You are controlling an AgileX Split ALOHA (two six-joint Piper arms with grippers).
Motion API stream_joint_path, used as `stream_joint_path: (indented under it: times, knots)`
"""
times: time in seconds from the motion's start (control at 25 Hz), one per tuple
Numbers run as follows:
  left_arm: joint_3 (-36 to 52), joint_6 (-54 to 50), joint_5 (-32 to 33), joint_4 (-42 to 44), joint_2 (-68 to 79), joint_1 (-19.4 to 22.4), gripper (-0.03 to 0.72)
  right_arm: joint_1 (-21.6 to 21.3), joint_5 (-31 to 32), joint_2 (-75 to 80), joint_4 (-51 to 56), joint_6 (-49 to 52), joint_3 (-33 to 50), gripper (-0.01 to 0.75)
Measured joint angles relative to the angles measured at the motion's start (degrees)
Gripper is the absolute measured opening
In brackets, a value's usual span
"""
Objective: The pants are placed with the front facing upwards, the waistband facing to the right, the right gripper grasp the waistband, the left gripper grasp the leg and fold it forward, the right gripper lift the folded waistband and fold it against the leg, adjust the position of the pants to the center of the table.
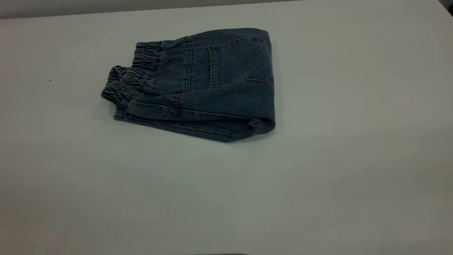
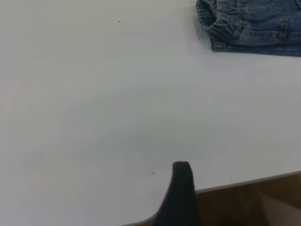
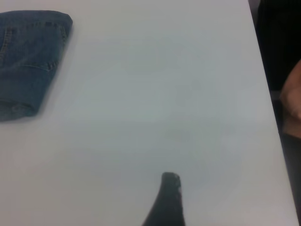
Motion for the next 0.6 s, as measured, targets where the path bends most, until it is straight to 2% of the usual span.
stream_joint_path:
  times: [0.6]
  knots:
    - [0.00,0.00,0.04,0.00,0.00,0.00,0.584,0.00,0.00,0.00,-0.70,0.84,0.00,0.568]
